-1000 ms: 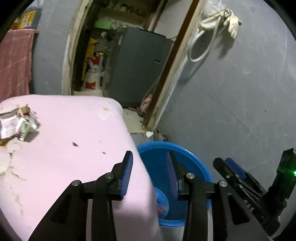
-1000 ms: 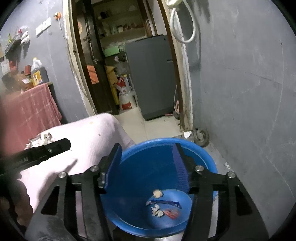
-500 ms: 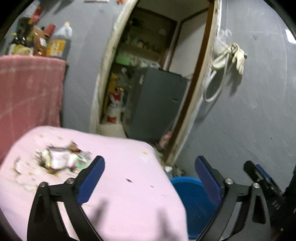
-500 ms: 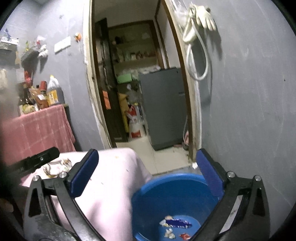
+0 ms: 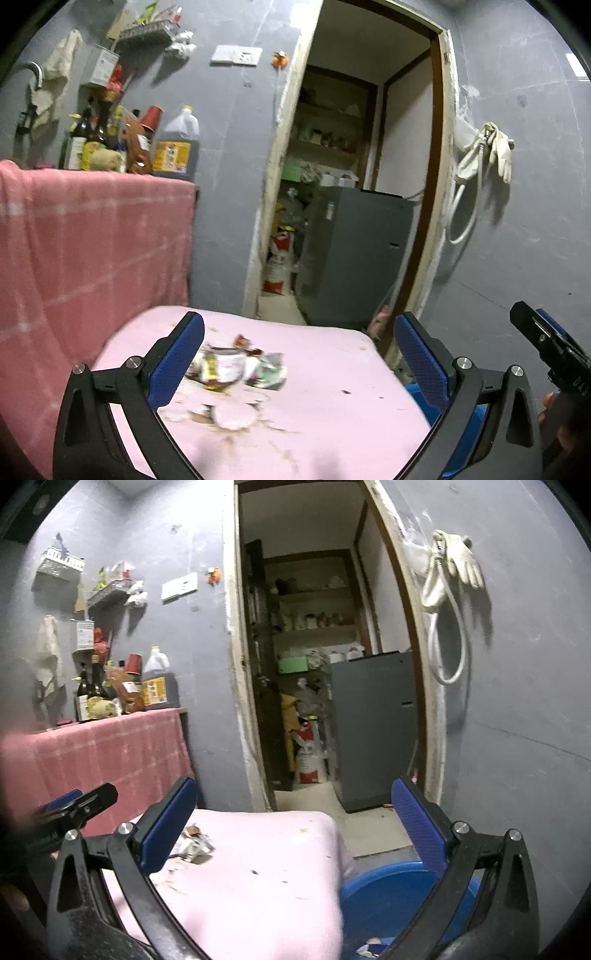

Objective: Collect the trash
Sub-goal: 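Move both tools back over the remaining trash on the table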

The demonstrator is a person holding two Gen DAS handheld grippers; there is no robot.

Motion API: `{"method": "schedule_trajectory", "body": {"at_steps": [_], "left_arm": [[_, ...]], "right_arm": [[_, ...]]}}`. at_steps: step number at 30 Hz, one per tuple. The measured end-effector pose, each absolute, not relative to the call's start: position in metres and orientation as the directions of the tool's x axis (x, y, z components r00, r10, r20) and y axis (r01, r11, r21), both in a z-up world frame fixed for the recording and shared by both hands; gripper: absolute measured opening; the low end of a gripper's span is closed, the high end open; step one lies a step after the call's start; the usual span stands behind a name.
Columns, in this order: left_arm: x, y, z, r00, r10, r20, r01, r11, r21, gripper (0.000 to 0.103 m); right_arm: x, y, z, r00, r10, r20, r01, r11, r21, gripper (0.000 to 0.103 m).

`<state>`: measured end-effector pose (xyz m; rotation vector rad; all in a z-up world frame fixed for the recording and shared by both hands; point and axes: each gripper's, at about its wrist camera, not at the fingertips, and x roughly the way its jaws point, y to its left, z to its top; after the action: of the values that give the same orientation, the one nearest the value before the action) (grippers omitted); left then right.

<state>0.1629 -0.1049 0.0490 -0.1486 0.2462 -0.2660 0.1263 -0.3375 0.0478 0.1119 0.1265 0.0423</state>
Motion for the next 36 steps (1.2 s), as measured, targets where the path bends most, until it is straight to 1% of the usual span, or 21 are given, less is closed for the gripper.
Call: {"method": "schedule_trajectory", "body": {"at_steps": [8,21,30,36], "left_arm": [[0.145,-0.061,0.049,0.964,-0.182,-0.192,0.156,0.977,-0.143,0.101],[0.13,-0.013,0.022,0.978,-0.079,-0.194,0.061,0.993,-0.1,0.101],[0.146,-0.004,0.004,0.982,-0.05,-0.183,0.04,0.997,-0.06,0.101],[0.175,0.002,-0.012,0.97,-0.059,-0.236,0.047,0.997,-0.058,0.101]], "right_arm": [[0.129,-0.299,0.048,0.988,0.117,-0.097,-0.106,0.988,0.112,0.103],[0.144,-0.244,0.035,0.97,0.227,-0.092,-0.22,0.973,0.075,0.103],[0.166,-0.23,0.019,0.96,0.253,-0.116,-0.247,0.967,0.067,0.103],[0.191,-0.224,0.003,0.95,0.261,-0.173,-0.256,0.965,0.055,0.103]]}}
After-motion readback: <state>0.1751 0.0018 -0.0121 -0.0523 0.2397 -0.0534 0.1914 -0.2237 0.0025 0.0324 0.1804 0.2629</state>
